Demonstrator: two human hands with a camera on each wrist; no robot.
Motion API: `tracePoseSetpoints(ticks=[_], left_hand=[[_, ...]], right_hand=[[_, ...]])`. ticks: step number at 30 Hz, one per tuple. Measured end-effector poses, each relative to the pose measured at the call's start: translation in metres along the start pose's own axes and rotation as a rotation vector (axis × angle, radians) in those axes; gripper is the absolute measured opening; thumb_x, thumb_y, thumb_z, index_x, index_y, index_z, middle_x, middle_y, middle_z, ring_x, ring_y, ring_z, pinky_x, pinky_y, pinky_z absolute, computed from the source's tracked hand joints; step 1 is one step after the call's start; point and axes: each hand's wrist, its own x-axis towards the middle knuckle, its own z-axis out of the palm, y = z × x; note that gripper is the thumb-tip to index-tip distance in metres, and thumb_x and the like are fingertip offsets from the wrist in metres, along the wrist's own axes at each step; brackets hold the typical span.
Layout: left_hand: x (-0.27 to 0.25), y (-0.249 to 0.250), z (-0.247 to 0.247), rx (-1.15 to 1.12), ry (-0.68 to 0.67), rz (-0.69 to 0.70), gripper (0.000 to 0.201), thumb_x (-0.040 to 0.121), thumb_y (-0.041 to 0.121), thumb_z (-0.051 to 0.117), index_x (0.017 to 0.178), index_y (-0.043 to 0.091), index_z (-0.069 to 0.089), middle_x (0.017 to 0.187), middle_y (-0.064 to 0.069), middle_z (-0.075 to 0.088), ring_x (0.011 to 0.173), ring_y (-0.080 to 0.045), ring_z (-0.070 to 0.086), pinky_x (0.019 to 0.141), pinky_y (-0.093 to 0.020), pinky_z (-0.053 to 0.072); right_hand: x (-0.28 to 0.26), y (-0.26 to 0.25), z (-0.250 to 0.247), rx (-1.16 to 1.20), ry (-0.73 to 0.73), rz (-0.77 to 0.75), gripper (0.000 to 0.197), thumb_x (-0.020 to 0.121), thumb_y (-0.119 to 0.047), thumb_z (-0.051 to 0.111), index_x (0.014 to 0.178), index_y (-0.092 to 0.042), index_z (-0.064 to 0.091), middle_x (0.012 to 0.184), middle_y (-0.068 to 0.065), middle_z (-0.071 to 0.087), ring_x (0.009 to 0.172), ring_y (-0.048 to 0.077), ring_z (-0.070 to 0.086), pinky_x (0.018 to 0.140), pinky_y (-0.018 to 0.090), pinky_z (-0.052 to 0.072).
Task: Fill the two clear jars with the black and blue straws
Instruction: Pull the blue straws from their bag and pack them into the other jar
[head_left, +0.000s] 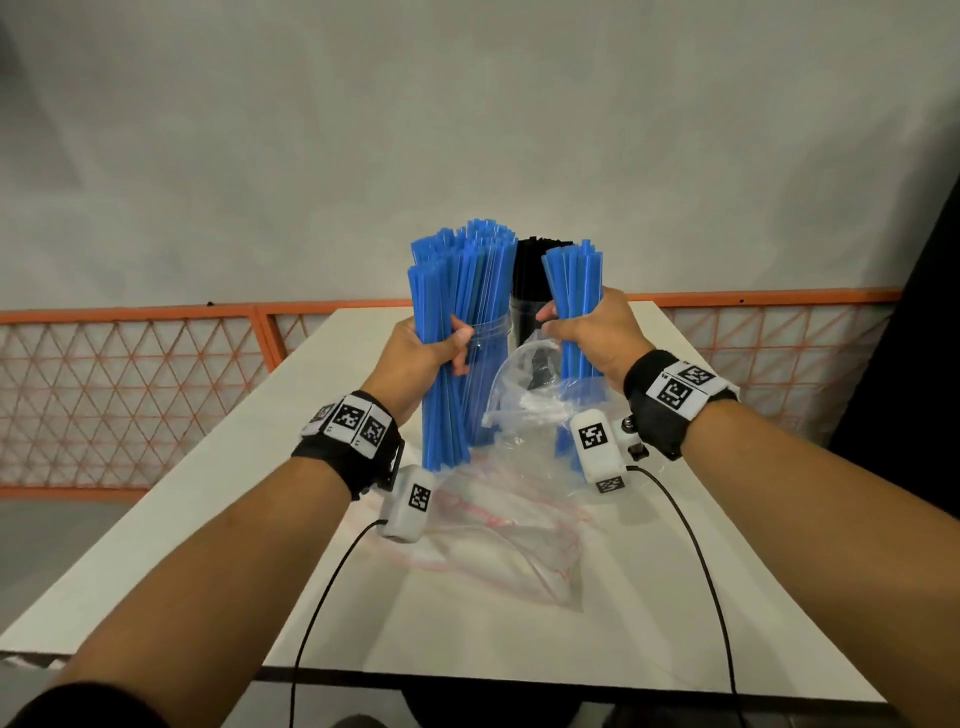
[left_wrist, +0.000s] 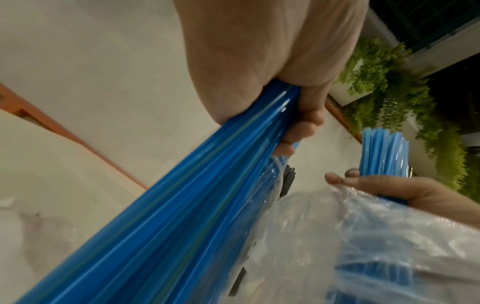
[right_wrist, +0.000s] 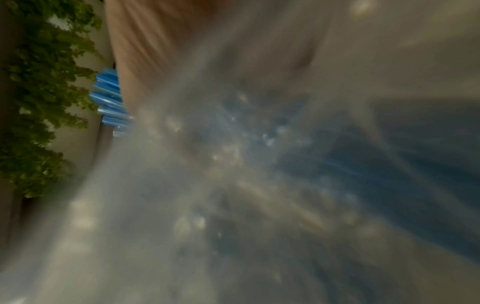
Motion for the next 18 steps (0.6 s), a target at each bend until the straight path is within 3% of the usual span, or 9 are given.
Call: tracePoseSetpoints(ticks=[3, 7, 11, 13, 18], left_hand=[[-0.001, -0.014, 0.003, 0.023, 0.046, -0.064, 0.027, 0.092, 0.014, 0.068, 0.069, 0.016, 0.054, 0.051, -0.001, 0.049, 0.049, -0.014, 0.05, 0.063, -0.031, 0.052], [-0.002, -0.017, 0.005, 0.043, 0.079, -0.084, 0.031, 0.092, 0.02, 0.069, 0.065, 0.014, 0.053, 0.05, 0.001, 0.049, 0.048, -0.015, 0.049, 0.069, -0.04, 0.051], [0.017, 0.041, -0.009, -0.012, 0.145, 0.105, 0.036, 0.09, 0.035, 0.068, 0.057, 0.026, 0.056, 0.051, 0.002, 0.051, 0.052, -0.016, 0.052, 0.069, -0.036, 0.051], [0.03, 0.077, -0.016, -0.091, 0.18, 0.225, 0.03, 0.089, 0.035, 0.07, 0.067, 0.021, 0.054, 0.052, 0.002, 0.051, 0.052, -0.017, 0.052, 0.065, -0.033, 0.051], [0.053, 0.121, -0.014, -0.134, 0.234, 0.375, 0.026, 0.088, 0.032, 0.072, 0.077, 0.018, 0.053, 0.057, 0.006, 0.055, 0.053, -0.014, 0.054, 0.069, -0.038, 0.051]], right_hand=[[-0.003, -0.003, 0.01, 0.054, -0.053, -0.025, 0.023, 0.077, 0.011, 0.068, 0.095, -0.003, 0.065, 0.082, 0.0, 0.066, 0.064, -0.004, 0.065, 0.058, 0.011, 0.051], [0.0, -0.002, 0.018, -0.014, -0.098, -0.056, 0.026, 0.078, 0.008, 0.068, 0.102, -0.002, 0.065, 0.087, -0.001, 0.068, 0.074, 0.0, 0.066, 0.067, 0.016, 0.055], [0.003, -0.001, 0.021, -0.046, -0.142, -0.06, 0.034, 0.079, 0.007, 0.068, 0.111, -0.002, 0.063, 0.087, -0.008, 0.068, 0.078, 0.001, 0.064, 0.07, 0.018, 0.055], [0.004, -0.001, 0.022, -0.048, -0.153, -0.061, 0.035, 0.079, 0.007, 0.068, 0.113, -0.002, 0.063, 0.089, -0.008, 0.067, 0.08, 0.003, 0.064, 0.072, 0.019, 0.055], [0.006, -0.003, 0.022, -0.033, -0.16, -0.019, 0.038, 0.08, 0.006, 0.069, 0.116, -0.003, 0.063, 0.099, 0.008, 0.066, 0.096, 0.021, 0.065, 0.087, 0.035, 0.055]])
